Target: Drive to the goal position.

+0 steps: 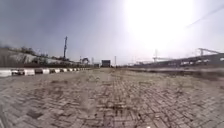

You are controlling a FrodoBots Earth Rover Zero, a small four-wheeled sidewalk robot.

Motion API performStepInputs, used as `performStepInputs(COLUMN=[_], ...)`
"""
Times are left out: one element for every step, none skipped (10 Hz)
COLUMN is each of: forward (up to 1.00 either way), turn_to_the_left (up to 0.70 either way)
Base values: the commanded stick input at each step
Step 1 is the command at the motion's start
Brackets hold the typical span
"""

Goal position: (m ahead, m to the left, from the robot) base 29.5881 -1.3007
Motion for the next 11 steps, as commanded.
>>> performStepInputs(forward=[1.0, 1.0, 1.0, 1.0, 1.0, 1.0, 1.0, 1.0, 1.0, 1.0, 1.0], turn_to_the_left=[0.0, 0.0, 0.0, 0.0, 0.0, 0.0, 0.0, 0.0, 0.0, 0.0, 0.0])
